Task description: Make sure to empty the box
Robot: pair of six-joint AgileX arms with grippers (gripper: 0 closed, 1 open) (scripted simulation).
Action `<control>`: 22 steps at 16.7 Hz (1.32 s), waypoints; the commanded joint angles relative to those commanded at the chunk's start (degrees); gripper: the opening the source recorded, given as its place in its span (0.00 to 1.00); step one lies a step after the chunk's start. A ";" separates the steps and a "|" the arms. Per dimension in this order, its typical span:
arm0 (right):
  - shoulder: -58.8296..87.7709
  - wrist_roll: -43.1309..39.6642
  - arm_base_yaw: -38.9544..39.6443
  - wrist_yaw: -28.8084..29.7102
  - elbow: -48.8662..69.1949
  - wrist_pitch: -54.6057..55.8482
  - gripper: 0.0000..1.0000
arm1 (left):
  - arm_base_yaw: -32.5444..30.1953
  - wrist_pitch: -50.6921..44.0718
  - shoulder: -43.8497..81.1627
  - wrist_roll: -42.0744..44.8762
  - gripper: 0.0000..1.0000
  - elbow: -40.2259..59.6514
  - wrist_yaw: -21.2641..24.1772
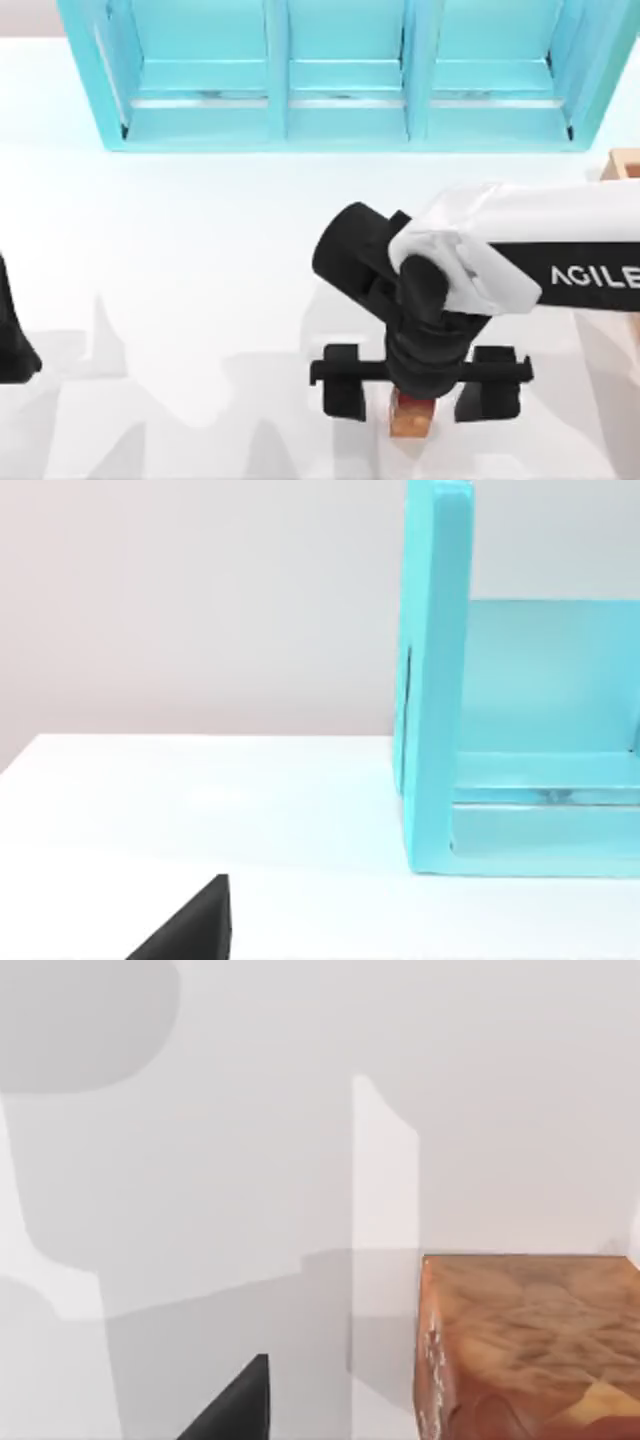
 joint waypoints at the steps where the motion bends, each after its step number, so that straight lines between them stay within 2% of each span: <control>1: 0.00 0.00 0.00 0.00 0.00 0.00 1.00 | 0.00 0.00 0.00 0.00 1.00 0.00 0.00; 8: -0.54 0.02 -0.05 0.01 0.86 -0.94 1.00 | 0.00 0.00 0.00 0.00 1.00 0.00 0.00; 15: -5.04 -0.15 -0.14 -0.01 10.26 -16.02 1.00 | 0.00 0.00 0.00 0.00 1.00 0.00 0.00; 22: -5.35 -0.86 -0.77 -0.03 11.86 -17.59 1.00 | 0.00 0.00 0.00 0.00 1.00 0.00 0.00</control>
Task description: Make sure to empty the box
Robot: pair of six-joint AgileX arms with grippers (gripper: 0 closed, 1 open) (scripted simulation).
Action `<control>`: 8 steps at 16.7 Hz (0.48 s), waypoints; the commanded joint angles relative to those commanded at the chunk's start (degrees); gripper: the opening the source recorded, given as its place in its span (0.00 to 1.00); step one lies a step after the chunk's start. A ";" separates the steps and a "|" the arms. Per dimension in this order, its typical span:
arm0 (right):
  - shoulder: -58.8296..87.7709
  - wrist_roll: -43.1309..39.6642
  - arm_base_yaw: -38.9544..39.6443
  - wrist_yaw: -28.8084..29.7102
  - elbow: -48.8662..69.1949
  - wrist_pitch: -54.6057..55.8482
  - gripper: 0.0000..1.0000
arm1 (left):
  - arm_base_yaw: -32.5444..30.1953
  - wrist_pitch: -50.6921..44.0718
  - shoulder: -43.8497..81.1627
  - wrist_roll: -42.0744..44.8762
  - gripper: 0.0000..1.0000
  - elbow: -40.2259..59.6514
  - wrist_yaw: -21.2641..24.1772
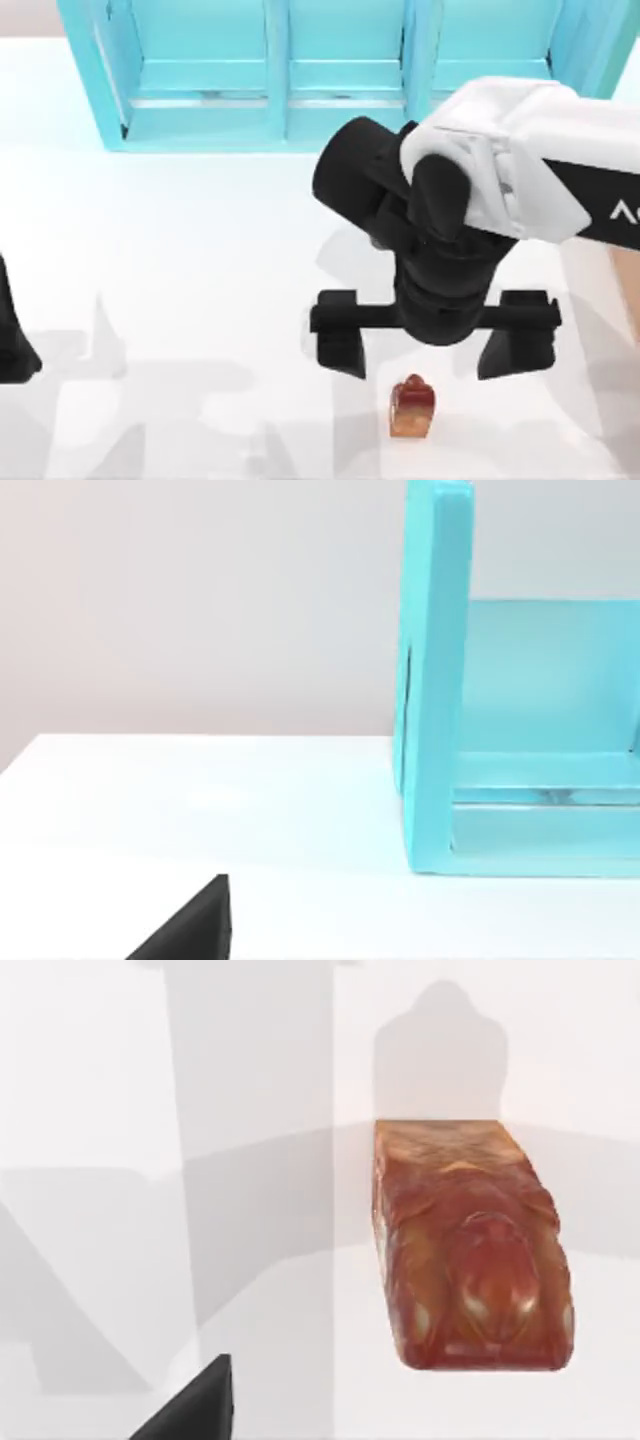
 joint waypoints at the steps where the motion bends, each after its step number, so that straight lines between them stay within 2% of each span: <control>1: 0.52 -1.10 -1.11 -0.01 0.85 -0.60 1.00 | 0.00 0.00 0.00 0.00 1.00 0.00 0.00; 4: 2.81 -7.74 -7.77 -0.04 4.76 -3.32 1.00 | 0.00 0.00 0.00 0.00 1.00 0.00 0.00; 8: 5.76 -23.44 -23.27 -0.08 10.52 -7.28 1.00 | 0.00 0.00 0.00 0.00 1.00 0.00 0.00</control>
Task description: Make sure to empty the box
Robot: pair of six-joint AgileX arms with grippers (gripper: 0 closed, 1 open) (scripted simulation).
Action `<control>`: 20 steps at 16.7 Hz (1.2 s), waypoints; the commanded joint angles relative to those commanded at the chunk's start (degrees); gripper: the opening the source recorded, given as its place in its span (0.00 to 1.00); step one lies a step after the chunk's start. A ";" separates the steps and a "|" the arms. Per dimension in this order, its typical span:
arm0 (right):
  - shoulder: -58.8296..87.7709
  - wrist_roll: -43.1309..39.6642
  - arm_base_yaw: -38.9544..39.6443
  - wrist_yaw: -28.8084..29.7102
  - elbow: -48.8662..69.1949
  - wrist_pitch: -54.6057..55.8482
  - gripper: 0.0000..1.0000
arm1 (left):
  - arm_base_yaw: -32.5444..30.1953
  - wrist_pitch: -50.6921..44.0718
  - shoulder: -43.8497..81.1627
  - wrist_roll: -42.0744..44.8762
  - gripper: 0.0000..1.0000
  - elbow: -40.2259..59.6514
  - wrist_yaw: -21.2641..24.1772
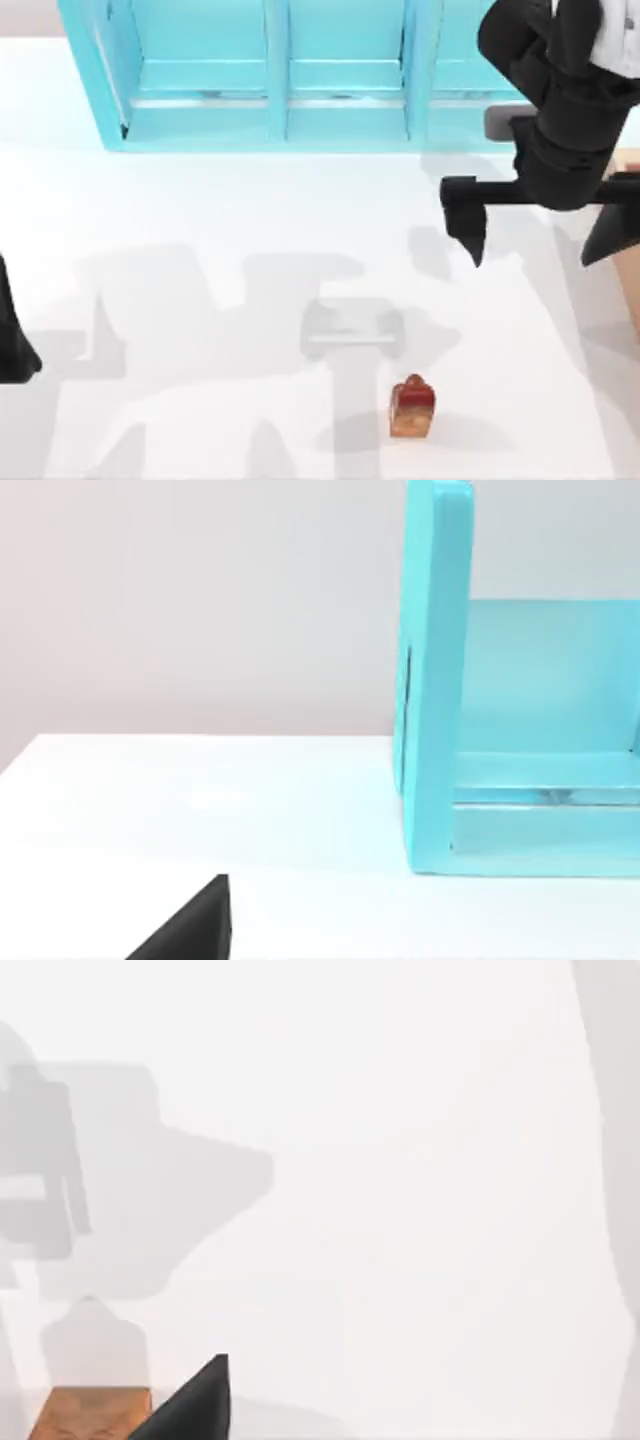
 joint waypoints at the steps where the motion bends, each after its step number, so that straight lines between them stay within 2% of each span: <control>1: 0.53 -4.77 -4.72 -0.01 1.31 -0.85 1.00 | 0.00 0.00 0.00 0.00 1.00 0.00 0.00; 6: 1.98 -28.65 -28.30 -0.04 6.93 -4.45 1.00 | 0.00 0.00 0.00 0.00 1.00 0.00 0.00; 10: 1.81 -41.64 -41.27 -0.07 10.13 -6.42 1.00 | 0.00 0.00 0.00 0.00 1.00 0.00 0.00; 13: 1.56 -45.18 -44.79 -0.08 11.30 -7.06 1.00 | 0.00 0.00 0.00 0.00 1.00 0.00 0.00; 20: 1.92 -45.04 -44.67 -0.08 9.13 -4.66 1.00 | 0.00 0.00 0.00 0.00 1.00 0.00 0.00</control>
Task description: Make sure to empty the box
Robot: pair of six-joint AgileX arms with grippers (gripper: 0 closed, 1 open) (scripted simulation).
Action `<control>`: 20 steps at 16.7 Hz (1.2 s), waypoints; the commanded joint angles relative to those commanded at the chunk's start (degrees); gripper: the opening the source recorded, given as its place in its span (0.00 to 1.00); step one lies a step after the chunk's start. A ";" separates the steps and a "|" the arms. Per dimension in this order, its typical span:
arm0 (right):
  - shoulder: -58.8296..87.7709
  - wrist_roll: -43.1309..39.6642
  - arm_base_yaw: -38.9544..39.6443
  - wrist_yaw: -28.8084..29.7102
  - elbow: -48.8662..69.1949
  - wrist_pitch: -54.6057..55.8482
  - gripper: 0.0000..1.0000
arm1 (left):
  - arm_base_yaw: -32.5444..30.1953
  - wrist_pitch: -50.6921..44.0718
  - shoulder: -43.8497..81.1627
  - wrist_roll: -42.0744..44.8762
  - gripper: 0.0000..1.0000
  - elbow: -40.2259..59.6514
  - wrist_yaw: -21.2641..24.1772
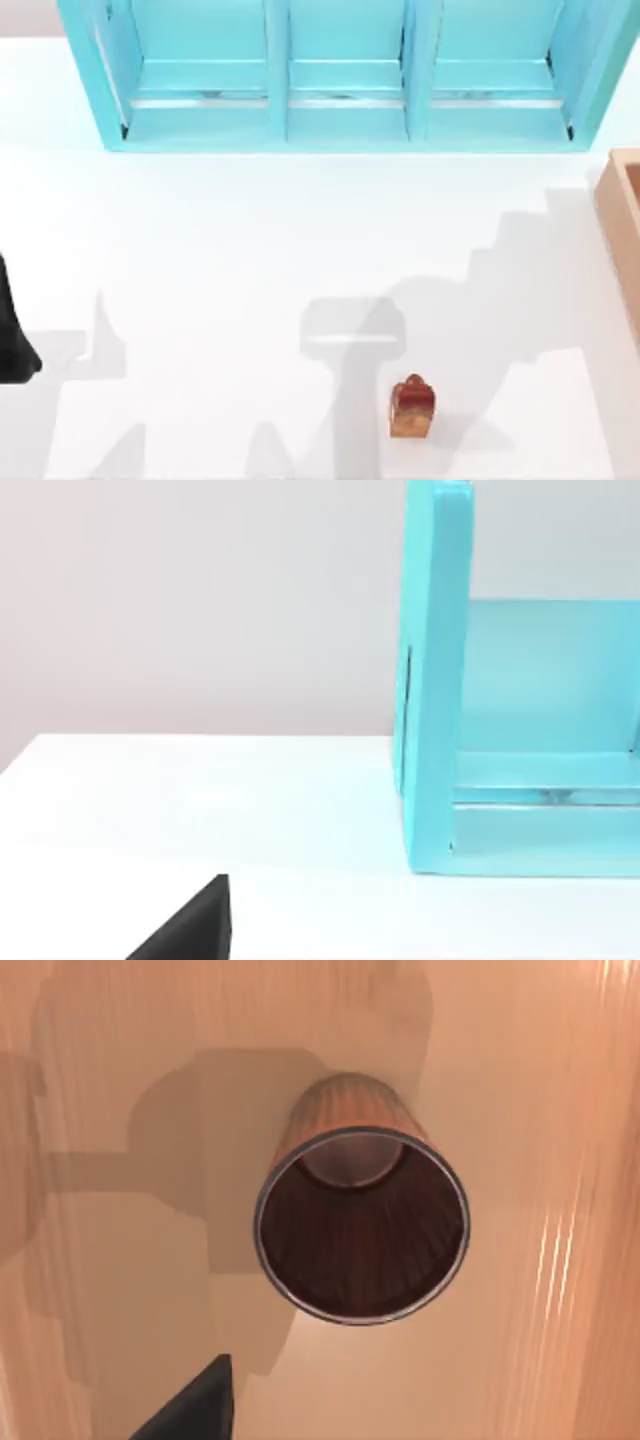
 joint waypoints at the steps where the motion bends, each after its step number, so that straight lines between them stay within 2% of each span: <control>1: 0.20 0.03 0.02 -0.01 -1.52 1.79 1.00 | 0.00 0.00 0.00 0.00 1.00 0.00 0.00; 8: 2.35 0.18 0.18 0.01 -15.06 17.67 1.00 | 0.00 0.00 0.00 0.00 1.00 0.00 0.00; 13: 2.60 0.11 0.08 0.02 -16.54 19.29 1.00 | 0.00 0.00 0.00 0.00 1.00 0.00 0.00; 20: 2.60 0.11 0.08 0.02 -16.54 19.29 0.47 | 0.00 0.00 0.00 0.00 1.00 0.00 0.00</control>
